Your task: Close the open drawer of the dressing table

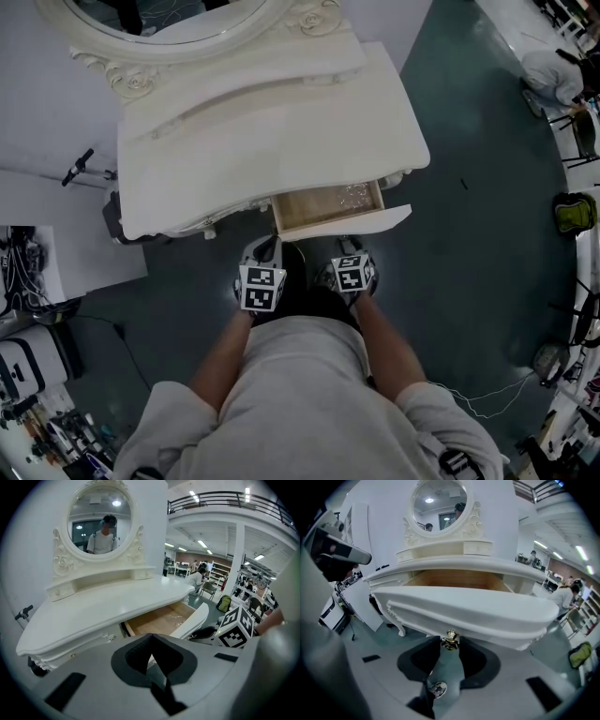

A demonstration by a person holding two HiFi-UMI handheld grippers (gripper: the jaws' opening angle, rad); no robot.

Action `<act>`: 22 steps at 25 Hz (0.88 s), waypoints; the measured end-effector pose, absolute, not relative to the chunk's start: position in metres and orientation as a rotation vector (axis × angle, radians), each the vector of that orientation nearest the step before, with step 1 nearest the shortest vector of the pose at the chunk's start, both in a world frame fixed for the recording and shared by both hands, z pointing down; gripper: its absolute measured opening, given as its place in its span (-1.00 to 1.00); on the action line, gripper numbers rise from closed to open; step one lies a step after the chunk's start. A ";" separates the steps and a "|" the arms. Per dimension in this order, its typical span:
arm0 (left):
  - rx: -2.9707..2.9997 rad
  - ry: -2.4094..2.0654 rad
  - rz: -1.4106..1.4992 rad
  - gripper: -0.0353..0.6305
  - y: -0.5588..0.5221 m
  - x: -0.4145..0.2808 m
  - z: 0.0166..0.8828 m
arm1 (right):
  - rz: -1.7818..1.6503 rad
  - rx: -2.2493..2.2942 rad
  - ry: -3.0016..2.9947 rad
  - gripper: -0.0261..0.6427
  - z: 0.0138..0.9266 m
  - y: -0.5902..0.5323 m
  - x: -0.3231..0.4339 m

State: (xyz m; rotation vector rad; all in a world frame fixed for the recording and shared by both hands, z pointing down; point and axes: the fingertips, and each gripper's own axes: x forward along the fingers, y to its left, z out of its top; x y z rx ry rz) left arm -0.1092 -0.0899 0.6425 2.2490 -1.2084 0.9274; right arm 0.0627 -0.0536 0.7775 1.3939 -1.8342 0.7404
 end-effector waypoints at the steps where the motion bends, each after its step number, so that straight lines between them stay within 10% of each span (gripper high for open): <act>1: 2.249 -1.205 0.931 -0.87 -0.090 -0.110 0.644 | 0.737 1.395 -1.833 -0.51 0.778 -0.055 0.063; 22: 2.236 -1.212 0.950 -0.87 -0.098 -0.131 0.648 | 0.636 1.372 -1.800 -0.51 0.778 -0.074 0.061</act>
